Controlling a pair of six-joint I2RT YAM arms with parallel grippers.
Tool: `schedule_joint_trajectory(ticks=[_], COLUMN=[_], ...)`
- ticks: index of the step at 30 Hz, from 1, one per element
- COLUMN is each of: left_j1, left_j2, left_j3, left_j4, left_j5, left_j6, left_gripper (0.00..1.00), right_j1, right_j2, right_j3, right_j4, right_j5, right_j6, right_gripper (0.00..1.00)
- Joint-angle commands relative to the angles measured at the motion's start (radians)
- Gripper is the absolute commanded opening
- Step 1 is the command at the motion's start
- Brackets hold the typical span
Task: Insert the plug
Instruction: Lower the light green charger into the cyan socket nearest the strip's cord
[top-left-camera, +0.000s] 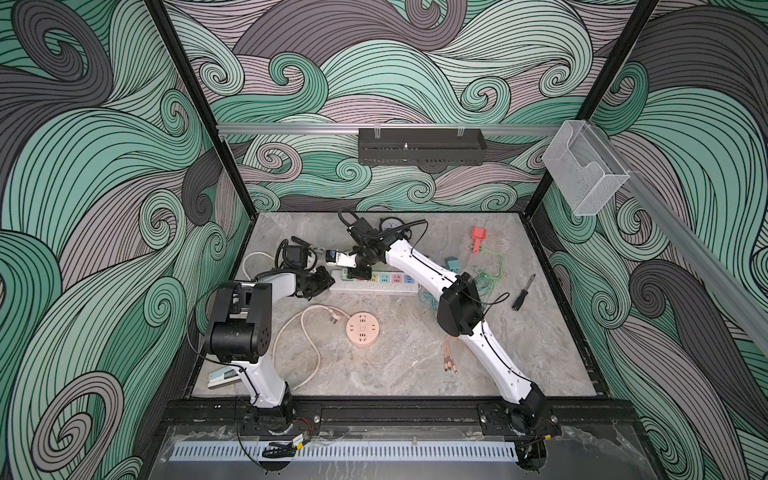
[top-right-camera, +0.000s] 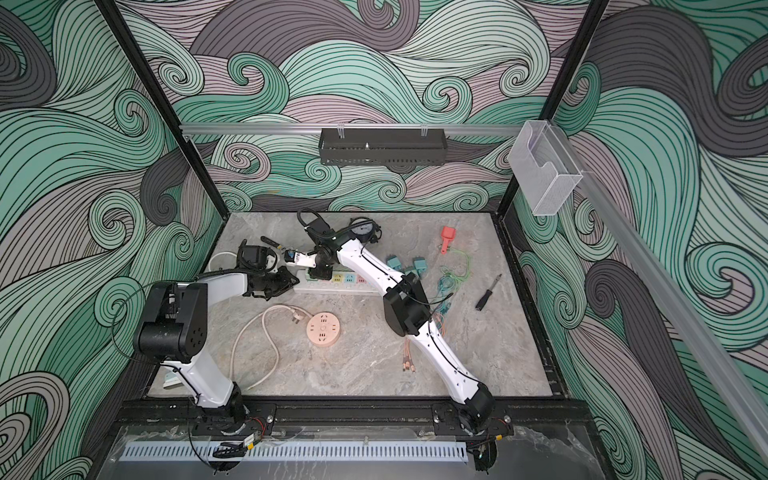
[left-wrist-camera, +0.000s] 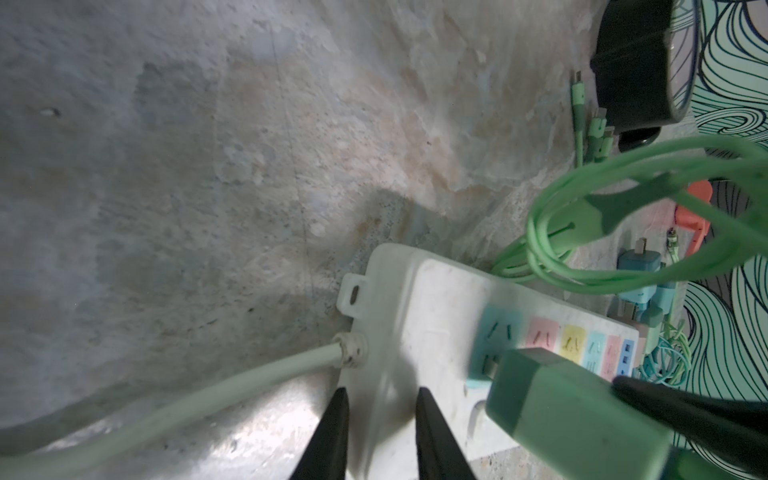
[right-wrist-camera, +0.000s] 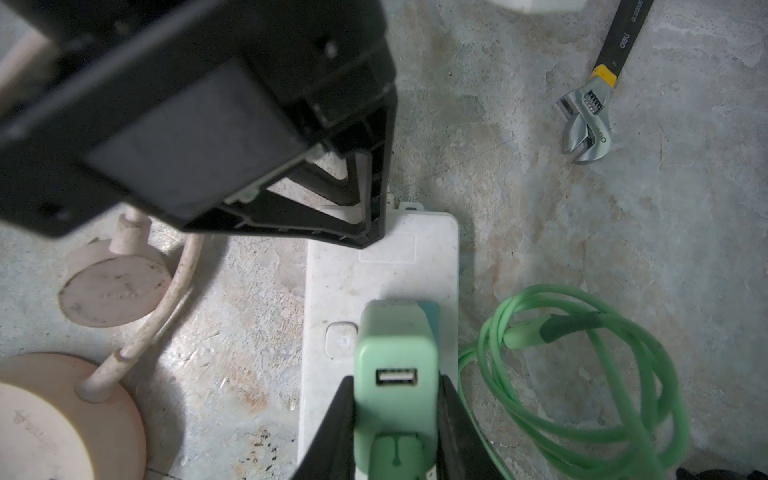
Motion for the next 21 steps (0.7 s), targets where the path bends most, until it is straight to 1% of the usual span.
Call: schedule_joint_trajectory(ticks=[1,5,13,17,21], left_j1=[-0.003,-0.003,-0.002,-0.001,0.002], left_j2=[-0.007,-0.013,-0.047,-0.070,-0.097], left_j3=[-0.021,-0.032,-0.057,-0.066,-0.075], left_j4=[0.011,0.022,0.031,0.029,0.024], left_j5=[0.043,0.052,0.054,0.044,0.033], left_j6=[-0.016,-0.023,-0.028,-0.029,-0.044], left_gripper=[0.27,0.27,0.27,0.28,0.32], right_j1=[0.003,0.014,0.022,0.020,0.014], right_j2=[0.096,0.106,0.125,0.118,0.084], right_j3=[-0.022,-0.030,-0.034,-0.021,-0.011], right_j4=[-0.071,-0.084,-0.094,-0.092,-0.090], right_j5=[0.142,0.201,0.259,0.239,0.184], right_j6=[-0.030,-0.045,-0.053,-0.012,0.034], right_gripper=[0.11,0.11,0.11,0.10,0.11])
